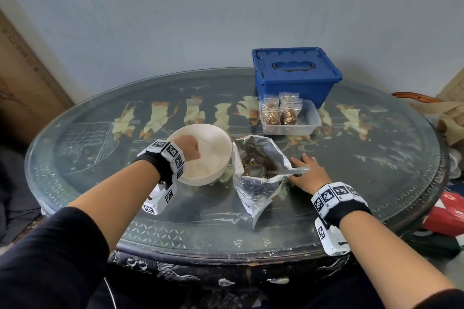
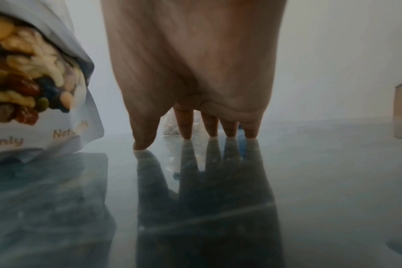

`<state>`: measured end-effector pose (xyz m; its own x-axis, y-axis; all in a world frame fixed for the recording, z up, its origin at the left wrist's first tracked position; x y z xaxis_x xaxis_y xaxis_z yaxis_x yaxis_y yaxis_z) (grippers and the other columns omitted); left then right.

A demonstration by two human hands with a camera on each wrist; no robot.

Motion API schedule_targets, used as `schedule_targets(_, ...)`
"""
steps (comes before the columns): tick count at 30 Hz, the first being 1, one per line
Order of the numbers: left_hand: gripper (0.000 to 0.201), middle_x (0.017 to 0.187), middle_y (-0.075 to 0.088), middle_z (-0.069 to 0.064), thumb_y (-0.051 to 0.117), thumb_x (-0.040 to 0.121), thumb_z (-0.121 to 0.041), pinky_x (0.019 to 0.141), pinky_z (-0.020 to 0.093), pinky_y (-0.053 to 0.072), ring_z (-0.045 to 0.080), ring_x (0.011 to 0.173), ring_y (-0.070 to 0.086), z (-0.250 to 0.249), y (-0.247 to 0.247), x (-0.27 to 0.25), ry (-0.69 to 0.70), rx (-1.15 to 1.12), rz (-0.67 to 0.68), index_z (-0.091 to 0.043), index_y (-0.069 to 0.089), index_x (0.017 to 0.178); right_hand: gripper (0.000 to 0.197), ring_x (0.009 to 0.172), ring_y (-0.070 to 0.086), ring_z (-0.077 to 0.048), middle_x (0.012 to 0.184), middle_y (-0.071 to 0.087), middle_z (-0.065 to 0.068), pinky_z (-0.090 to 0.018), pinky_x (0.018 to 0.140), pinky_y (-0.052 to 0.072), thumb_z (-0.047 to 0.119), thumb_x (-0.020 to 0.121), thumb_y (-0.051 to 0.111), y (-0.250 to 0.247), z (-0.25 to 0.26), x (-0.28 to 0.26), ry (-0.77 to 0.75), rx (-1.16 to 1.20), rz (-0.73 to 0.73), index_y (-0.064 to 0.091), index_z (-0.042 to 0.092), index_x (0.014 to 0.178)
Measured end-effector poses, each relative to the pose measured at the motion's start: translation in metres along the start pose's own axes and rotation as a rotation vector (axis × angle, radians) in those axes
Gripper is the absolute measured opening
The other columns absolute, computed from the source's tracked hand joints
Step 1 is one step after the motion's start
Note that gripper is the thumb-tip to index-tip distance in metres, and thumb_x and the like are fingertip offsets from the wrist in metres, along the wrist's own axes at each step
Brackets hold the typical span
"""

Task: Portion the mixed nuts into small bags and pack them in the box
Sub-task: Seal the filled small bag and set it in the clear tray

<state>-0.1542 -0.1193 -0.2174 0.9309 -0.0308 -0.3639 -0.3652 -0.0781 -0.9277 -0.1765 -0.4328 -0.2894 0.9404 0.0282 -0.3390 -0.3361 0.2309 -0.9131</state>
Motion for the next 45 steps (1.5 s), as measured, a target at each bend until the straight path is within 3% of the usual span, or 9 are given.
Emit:
schedule_targets(7, 0.005, 0.074, 0.059, 0.002, 0.060, 0.086, -0.013, 0.059, 0.023, 0.041, 0.014, 0.066, 0.051, 0.012, -0.016, -0.003, -0.011, -0.446, -0.105, -0.011, 0.056, 0.082, 0.060, 0.142, 0.017, -0.031, 0.153, 0.023, -0.010, -0.044, 0.115, 0.020, 0.043, 0.090, 0.055, -0.001, -0.002, 0.001, 0.003, 0.066, -0.007, 0.036, 0.023, 0.143)
schedule_targets(12, 0.008, 0.076, 0.062, -0.003, 0.060, 0.089, -0.021, 0.066, 0.023, 0.047, 0.008, 0.070, 0.056, 0.005, -0.037, -0.018, 0.038, -0.782, -0.186, -0.016, 0.064, 0.085, 0.037, 0.122, 0.049, -0.027, 0.132, 0.055, -0.012, -0.030, 0.100, 0.035, 0.022, 0.091, 0.058, -0.036, -0.003, -0.014, -0.040, 0.361, -0.216, 0.057, 0.008, 0.126)
schedule_targets(20, 0.017, 0.065, 0.069, -0.007, 0.062, 0.087, -0.027, 0.064, 0.025, 0.044, 0.003, 0.057, 0.061, -0.027, -0.077, -0.053, 0.109, -1.217, -0.254, -0.015, 0.069, 0.078, 0.021, 0.094, 0.056, -0.008, 0.104, 0.065, 0.003, -0.018, 0.080, 0.039, 0.022, 0.093, 0.054, -0.155, 0.053, -0.077, -0.333, 0.471, -0.561, 0.066, 0.015, 0.108)
schedule_targets(23, 0.017, 0.060, 0.067, -0.008, 0.062, 0.088, -0.026, 0.062, 0.025, 0.041, 0.008, 0.059, 0.058, -0.042, -0.086, -0.064, 0.150, -1.295, -0.251, -0.014, 0.068, 0.077, 0.018, 0.092, 0.057, -0.004, 0.100, 0.064, 0.009, -0.009, 0.078, 0.039, 0.025, 0.090, 0.059, -0.173, 0.090, -0.103, -0.490, 0.472, -0.533, 0.066, 0.019, 0.106)
schedule_targets(29, 0.017, 0.055, 0.064, -0.009, 0.056, 0.091, -0.022, 0.057, 0.023, 0.038, 0.010, 0.062, 0.056, -0.066, -0.088, -0.084, 0.228, -1.400, -0.213, -0.015, 0.064, 0.078, 0.030, 0.113, 0.045, -0.021, 0.117, 0.056, 0.001, -0.035, 0.086, 0.035, 0.034, 0.089, 0.057, -0.155, 0.143, -0.113, -0.610, -0.009, -0.627, 0.059, 0.021, 0.116)
schedule_targets(34, 0.031, 0.063, 0.066, -0.006, 0.044, 0.097, -0.034, 0.061, 0.025, 0.041, 0.010, 0.061, 0.057, -0.073, -0.082, -0.097, 0.264, -1.386, -0.203, -0.017, 0.063, 0.078, 0.009, 0.083, 0.057, -0.028, 0.084, 0.065, -0.007, -0.033, 0.064, 0.035, 0.013, 0.088, 0.058, -0.136, 0.147, -0.112, -0.694, 0.061, -0.836, 0.067, 0.008, 0.087)
schedule_targets(37, 0.036, 0.072, 0.067, -0.002, 0.031, 0.101, -0.036, 0.062, 0.026, 0.041, 0.013, 0.067, 0.058, -0.074, -0.073, -0.101, 0.266, -1.354, -0.365, -0.017, 0.060, 0.096, 0.009, 0.073, 0.057, -0.023, 0.076, 0.065, -0.006, -0.030, 0.061, 0.042, 0.010, 0.088, 0.059, -0.131, 0.143, -0.117, -0.658, 0.240, -0.856, 0.065, 0.006, 0.083)
schedule_targets(41, 0.042, 0.110, 0.052, -0.005, 0.050, 0.093, -0.014, 0.084, 0.019, 0.039, 0.008, 0.100, 0.050, -0.068, -0.046, -0.110, 0.444, -0.934, -0.674, -0.021, 0.039, 0.133, 0.006, 0.070, 0.057, -0.004, 0.076, 0.063, 0.004, -0.013, 0.067, 0.045, 0.010, 0.088, 0.061, -0.122, 0.139, -0.127, -0.572, 0.638, -0.798, 0.066, 0.008, 0.085)
schedule_targets(45, 0.078, 0.138, 0.036, 0.003, 0.060, 0.074, -0.048, 0.104, 0.029, 0.027, 0.012, 0.128, 0.032, -0.063, -0.020, -0.116, 0.566, -0.638, -0.809, -0.027, 0.026, 0.141, 0.007, 0.072, 0.056, 0.008, 0.074, 0.059, 0.017, -0.005, 0.067, 0.043, 0.007, 0.085, 0.063, -0.103, 0.145, -0.139, -0.525, 0.879, -0.670, 0.064, 0.013, 0.082)
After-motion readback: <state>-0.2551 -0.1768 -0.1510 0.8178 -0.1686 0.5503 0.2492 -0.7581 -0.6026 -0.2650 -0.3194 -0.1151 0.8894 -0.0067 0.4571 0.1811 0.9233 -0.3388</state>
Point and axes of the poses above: each hand's wrist, its own x-axis towards the middle knuckle, its own y-axis out of the palm, z = x × y, the point moved 1 cm from there along x, towards the middle knuckle
